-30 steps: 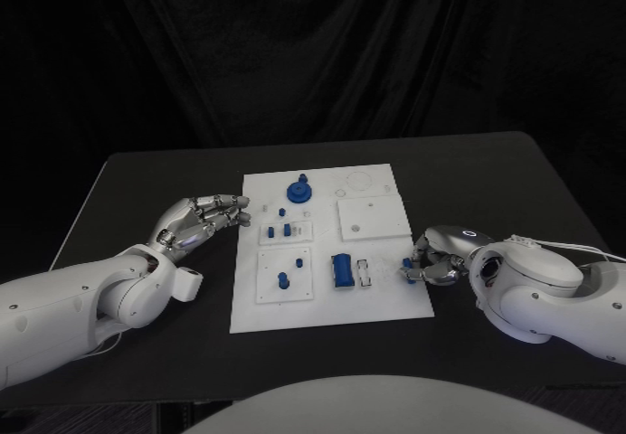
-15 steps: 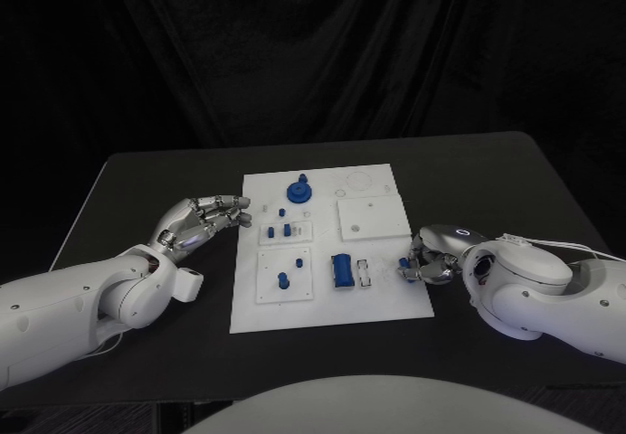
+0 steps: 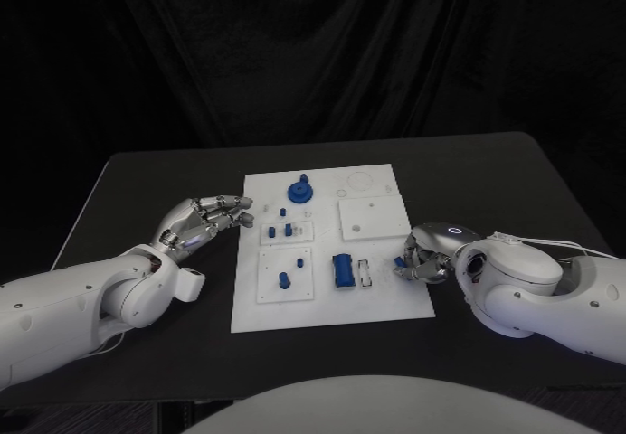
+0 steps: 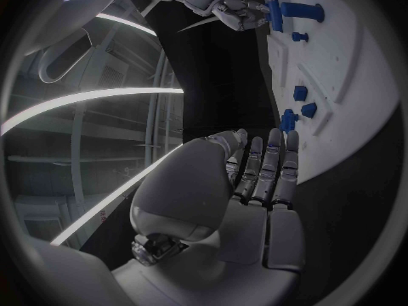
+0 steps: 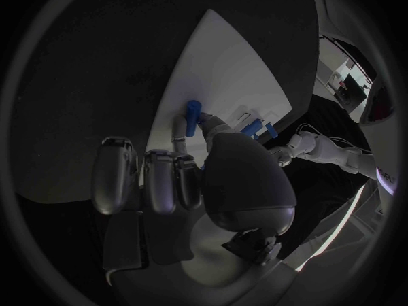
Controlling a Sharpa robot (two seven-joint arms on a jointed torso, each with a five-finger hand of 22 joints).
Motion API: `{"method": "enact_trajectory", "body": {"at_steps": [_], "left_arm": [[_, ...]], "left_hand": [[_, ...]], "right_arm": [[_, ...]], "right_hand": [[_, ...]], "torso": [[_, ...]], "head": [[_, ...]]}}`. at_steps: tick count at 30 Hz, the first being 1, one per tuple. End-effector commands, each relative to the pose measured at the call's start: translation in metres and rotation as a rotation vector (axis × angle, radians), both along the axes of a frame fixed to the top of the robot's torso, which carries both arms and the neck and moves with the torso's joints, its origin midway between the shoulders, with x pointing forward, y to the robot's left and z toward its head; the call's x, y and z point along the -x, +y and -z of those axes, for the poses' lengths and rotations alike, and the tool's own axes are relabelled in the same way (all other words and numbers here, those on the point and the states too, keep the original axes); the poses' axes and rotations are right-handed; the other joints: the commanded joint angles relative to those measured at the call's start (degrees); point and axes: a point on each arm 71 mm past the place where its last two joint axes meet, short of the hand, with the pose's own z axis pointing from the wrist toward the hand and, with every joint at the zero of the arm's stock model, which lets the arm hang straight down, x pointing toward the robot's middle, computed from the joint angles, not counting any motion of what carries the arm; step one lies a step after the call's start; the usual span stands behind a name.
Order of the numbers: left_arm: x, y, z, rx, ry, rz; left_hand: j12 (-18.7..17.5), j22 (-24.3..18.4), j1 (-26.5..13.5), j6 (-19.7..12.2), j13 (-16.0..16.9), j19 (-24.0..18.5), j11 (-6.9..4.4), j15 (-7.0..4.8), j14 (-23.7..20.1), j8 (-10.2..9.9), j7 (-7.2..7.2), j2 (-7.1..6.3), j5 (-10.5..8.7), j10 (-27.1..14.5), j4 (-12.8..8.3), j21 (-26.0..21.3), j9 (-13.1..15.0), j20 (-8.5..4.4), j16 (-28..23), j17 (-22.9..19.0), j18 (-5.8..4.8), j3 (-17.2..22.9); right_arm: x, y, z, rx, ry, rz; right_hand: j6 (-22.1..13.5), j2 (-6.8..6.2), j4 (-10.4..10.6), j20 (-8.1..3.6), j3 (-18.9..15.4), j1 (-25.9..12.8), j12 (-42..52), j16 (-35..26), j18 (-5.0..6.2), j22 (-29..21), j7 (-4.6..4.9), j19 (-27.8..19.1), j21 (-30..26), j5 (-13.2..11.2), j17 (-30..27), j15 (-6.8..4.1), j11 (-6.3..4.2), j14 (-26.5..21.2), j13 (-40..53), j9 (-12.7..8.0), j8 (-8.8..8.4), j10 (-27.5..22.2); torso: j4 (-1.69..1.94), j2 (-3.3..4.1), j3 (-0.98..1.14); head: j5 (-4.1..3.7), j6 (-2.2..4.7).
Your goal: Assemble the parts on the task board
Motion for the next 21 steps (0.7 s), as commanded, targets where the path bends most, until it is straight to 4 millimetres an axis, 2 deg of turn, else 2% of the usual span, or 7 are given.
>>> {"method": "enact_trajectory", "body": {"at_steps": [1, 4, 10, 14, 21], "left_arm": [[0.001, -0.002, -0.003, 0.034, -0.032, 0.016], [0.001, -0.003, -0.002, 0.035, -0.032, 0.017], [0.001, -0.002, -0.002, 0.034, -0.031, 0.017], [0.001, -0.002, -0.002, 0.034, -0.031, 0.016], [0.001, -0.001, -0.002, 0.034, -0.029, 0.017]], "left_hand": [[-0.3, 0.1, -0.53, -0.35, -0.06, -0.31, 0.3, 0.17, -0.33, 0.3, 0.1, 0.11, 0.38, 0.1, -0.13, 0.17, -0.07, -0.15, 0.4, -0.06, 0.04, 0.36], [-0.3, 0.1, -0.53, -0.35, -0.06, -0.31, 0.3, 0.17, -0.33, 0.3, 0.1, 0.11, 0.38, 0.1, -0.13, 0.17, -0.07, -0.15, 0.4, -0.06, 0.04, 0.36], [-0.3, 0.1, -0.53, -0.35, -0.06, -0.31, 0.3, 0.17, -0.33, 0.3, 0.1, 0.11, 0.38, 0.1, -0.13, 0.17, -0.07, -0.15, 0.4, -0.06, 0.04, 0.36], [-0.3, 0.1, -0.53, -0.35, -0.06, -0.31, 0.3, 0.17, -0.33, 0.3, 0.1, 0.11, 0.38, 0.1, -0.13, 0.17, -0.07, -0.15, 0.4, -0.06, 0.04, 0.36], [-0.27, 0.13, -0.6, -0.35, -0.09, -0.33, 0.34, 0.18, -0.36, 0.33, 0.12, 0.2, 0.41, 0.11, -0.08, 0.17, -0.07, -0.15, 0.42, -0.1, 0.03, 0.48]], "right_arm": [[0.006, -0.006, 0.017, 0.149, 0.049, -0.014], [0.006, -0.004, 0.018, 0.156, 0.039, -0.027], [0.007, -0.002, 0.015, 0.096, 0.005, -0.038], [0.009, 0.0, 0.011, 0.035, -0.024, -0.039], [0.014, 0.001, 0.006, -0.098, -0.007, 0.002]], "right_hand": [[-0.28, -0.75, -5.4, -0.13, 5.74, -0.33, 0.09, -0.32, 0.12, 10.76, -0.01, 1.81, -0.28, -0.63, 2.31, -0.39, -0.32, 3.8, 15.08, -10.04, 0.28, 5.95], [-0.09, -0.64, -6.17, -0.18, 6.98, 0.24, 0.09, -0.36, 0.12, 10.76, -0.11, 1.81, -0.3, 0.04, 2.23, -0.47, -0.41, 3.79, 15.08, -9.85, 0.6, 5.95], [0.35, -0.6, -7.33, -0.32, 9.38, -0.33, 0.09, 0.01, 0.0, 10.96, -0.32, 2.01, 0.26, 4.48, 3.01, -0.61, -0.61, 3.96, 15.08, -9.43, 1.27, 5.95], [0.06, -0.59, -7.56, -0.41, 10.24, -1.45, 0.09, 0.41, -0.14, 11.14, -0.37, 2.22, 0.84, 6.54, 3.81, -0.7, -0.67, 4.12, 15.08, -9.09, 1.52, 5.95], [0.07, -0.66, -7.74, -0.46, 10.86, -2.35, 0.09, 0.62, -0.17, 11.2, -0.45, 2.31, 1.06, 8.09, 4.18, -0.74, -0.73, 4.2, 15.08, -8.77, 1.79, 5.95]], "torso": [[0.02, 0.02, -0.03], [0.02, 0.02, -0.05], [0.02, 0.0, -0.05], [0.04, -0.03, -0.05], [-0.01, 0.0, -0.03]], "head": [[0.18, -0.01], [0.28, -0.01], [0.57, -0.01], [0.73, -0.01], [0.89, -0.01]]}}
